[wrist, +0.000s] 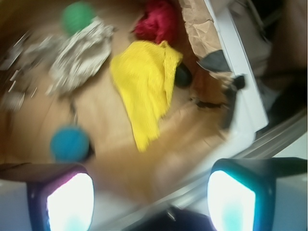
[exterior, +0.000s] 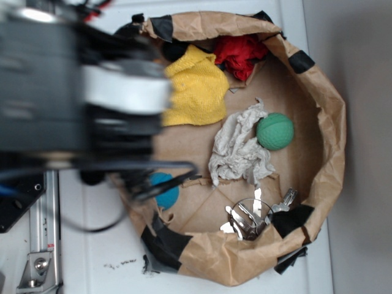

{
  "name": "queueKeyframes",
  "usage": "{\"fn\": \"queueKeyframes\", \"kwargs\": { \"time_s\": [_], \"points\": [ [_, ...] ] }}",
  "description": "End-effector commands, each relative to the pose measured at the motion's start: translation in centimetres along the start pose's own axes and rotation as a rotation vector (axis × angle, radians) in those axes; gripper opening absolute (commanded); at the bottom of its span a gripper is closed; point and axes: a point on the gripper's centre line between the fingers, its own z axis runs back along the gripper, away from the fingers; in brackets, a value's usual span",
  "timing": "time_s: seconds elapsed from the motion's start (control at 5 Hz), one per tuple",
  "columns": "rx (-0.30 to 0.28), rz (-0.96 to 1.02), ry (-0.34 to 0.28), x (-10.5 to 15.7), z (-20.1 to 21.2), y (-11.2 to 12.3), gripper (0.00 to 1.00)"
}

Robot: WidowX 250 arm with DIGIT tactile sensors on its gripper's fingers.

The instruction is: Grab the yellow cloth.

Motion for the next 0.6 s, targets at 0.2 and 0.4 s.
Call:
{"fn": "queueKeyframes", "kwargs": {
  "time_s": [0.2,0.4],
  "points": [
    [0.099,-0.069,-0.187,4.7,-6.5,-1.2,1.0],
    [0.257,-0.124,-0.145,6.8,-8.9,-0.3,1.0]
  ]
}}
